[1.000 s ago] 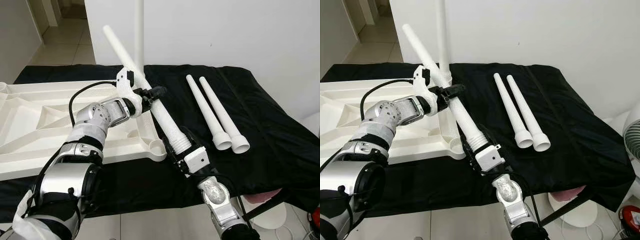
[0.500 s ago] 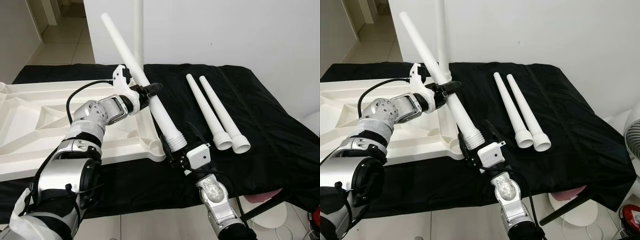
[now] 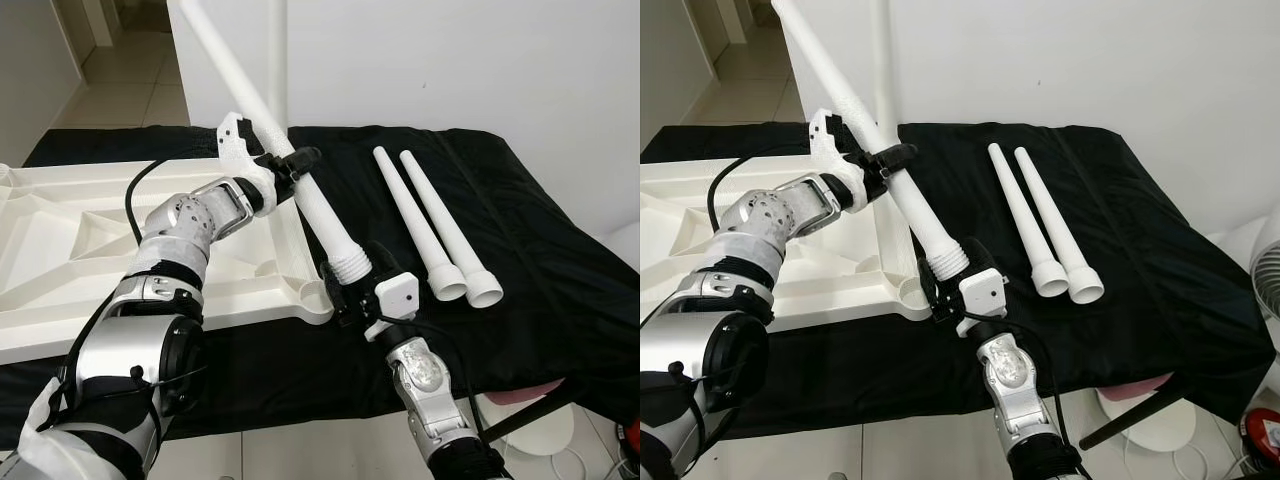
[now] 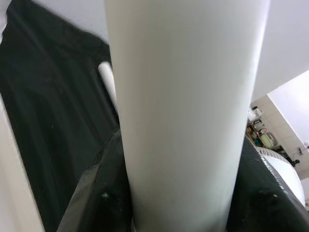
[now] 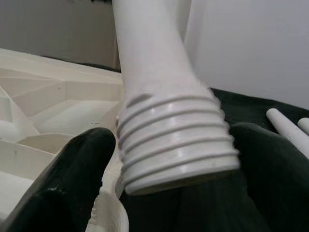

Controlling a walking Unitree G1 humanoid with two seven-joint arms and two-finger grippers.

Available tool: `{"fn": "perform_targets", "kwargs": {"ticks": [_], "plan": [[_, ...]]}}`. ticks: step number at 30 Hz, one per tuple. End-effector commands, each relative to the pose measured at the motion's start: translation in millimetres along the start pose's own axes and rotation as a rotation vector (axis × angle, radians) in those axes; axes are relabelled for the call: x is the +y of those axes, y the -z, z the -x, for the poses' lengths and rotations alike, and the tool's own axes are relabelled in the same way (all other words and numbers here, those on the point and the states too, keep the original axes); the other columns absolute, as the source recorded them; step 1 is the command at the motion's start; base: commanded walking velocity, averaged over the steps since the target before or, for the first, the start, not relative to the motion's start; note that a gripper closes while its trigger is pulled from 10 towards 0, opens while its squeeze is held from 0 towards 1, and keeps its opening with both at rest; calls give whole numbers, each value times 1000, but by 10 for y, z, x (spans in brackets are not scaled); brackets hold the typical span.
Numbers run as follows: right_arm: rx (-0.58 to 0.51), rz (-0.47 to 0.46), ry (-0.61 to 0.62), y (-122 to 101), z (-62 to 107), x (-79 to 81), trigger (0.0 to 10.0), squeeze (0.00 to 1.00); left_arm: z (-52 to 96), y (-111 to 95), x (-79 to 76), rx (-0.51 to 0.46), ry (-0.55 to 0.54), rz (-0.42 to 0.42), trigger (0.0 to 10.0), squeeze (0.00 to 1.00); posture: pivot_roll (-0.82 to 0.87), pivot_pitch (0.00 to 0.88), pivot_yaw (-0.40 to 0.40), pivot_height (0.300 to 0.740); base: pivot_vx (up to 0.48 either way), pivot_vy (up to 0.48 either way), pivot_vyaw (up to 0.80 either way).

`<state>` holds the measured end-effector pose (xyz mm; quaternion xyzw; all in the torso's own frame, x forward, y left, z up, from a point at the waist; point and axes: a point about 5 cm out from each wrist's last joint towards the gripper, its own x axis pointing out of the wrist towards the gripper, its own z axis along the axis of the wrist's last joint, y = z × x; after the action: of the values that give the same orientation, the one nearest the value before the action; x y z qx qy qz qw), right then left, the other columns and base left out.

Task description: Building children table

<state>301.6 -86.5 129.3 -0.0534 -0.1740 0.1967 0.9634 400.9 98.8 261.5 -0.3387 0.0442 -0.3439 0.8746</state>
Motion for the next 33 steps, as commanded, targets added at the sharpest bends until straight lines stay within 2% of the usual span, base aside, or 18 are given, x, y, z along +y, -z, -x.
{"fn": "perform_targets", "kwargs": {"ticks": [1, 5, 8, 10, 15, 19, 27, 33], "plan": [[37, 16, -5, -19, -78, 6, 10000, 0, -19, -22, -62, -20, 22, -43, 10000, 0, 34, 21, -27, 740, 0, 0, 0], [43, 25, -15, -76, -168, 10, 10000, 0, -26, 5, -95, -37, 28, -83, 10000, 0, 38, 19, -32, 740, 0, 0, 0], [48, -8, -29, -112, -215, -1, 10000, 0, -26, 16, -122, -61, 32, -116, 10000, 0, 42, 19, -37, 740, 0, 0, 0], [63, -30, -32, -151, -252, -20, 10000, 0, -22, 13, -147, -102, 25, -168, 10000, 0, 42, 21, -36, 740, 0, 0, 0], [62, -10, -28, -208, -285, -43, 10000, 0, -18, 13, -175, -139, 12, -227, 10000, 0, 40, 23, -39, 740, 0, 0, 0], [101, -24, -25, -238, -319, -57, 10000, 0, -6, -2, -267, -204, 18, -305, 10000, 0, 41, 22, -41, 740, 0, 0, 0], [183, -9, 24, -264, -432, -111, 10000, 0, -39, 137, -424, -218, 28, -370, 10000, 0, 39, 10, -41, 740, 0, 0, 0], [181, 38, 34, -299, -476, -174, 10000, 0, -51, 242, -529, -218, 39, -431, 10000, 0, 43, 3, -44, 740, 0, 0, 0]]}}
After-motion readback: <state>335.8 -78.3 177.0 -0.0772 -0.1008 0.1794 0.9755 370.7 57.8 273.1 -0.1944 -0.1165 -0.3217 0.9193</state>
